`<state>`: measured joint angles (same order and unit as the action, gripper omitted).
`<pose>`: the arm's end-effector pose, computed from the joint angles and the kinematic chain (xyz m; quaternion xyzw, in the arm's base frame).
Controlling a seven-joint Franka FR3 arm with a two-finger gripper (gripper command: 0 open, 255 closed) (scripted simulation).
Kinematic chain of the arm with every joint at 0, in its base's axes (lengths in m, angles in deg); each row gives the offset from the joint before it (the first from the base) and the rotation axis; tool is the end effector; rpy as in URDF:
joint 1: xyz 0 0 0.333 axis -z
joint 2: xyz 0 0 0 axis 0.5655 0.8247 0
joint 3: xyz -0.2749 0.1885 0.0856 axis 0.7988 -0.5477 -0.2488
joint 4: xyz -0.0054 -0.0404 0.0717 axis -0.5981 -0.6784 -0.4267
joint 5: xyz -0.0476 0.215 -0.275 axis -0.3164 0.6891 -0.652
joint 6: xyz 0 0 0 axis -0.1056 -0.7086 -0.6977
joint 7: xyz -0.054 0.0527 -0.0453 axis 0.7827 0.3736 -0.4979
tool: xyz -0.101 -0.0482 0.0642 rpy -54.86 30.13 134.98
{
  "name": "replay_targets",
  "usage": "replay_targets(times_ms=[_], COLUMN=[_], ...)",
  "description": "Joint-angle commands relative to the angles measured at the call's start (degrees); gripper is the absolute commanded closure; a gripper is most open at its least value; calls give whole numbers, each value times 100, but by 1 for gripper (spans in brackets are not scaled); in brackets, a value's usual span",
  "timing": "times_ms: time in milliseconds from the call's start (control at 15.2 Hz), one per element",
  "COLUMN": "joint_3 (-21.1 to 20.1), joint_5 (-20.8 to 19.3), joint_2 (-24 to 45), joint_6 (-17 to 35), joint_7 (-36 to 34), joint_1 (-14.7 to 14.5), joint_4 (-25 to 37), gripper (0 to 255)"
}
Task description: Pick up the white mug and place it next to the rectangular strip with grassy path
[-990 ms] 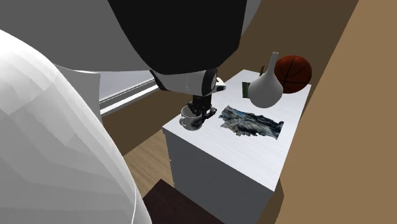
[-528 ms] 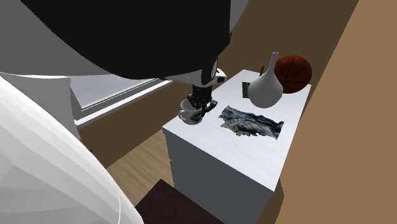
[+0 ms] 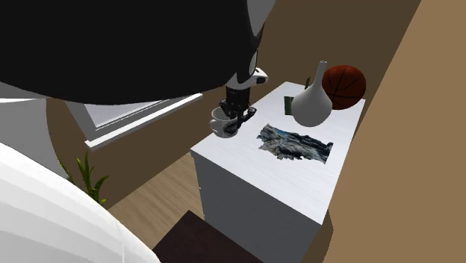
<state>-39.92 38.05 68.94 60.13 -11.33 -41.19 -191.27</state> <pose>0.4482 0.1747 0.4529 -0.9954 -0.0617 -0.0603 0.0411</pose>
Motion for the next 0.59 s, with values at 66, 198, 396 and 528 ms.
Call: replay_targets(times_ms=[66, 198, 396, 528], joint_3=[6, 13, 24, 31], joint_5=[12, 18, 25, 27], joint_2=[-103, -161, -238, -282], joint_6=[-251, -407, -641, -796], joint_7=[-6, -5, -6, -7], joint_1=[-1, 0, 3, 6], joint_4=[149, 248, 406, 517], gripper=[255, 255, 255, 255])
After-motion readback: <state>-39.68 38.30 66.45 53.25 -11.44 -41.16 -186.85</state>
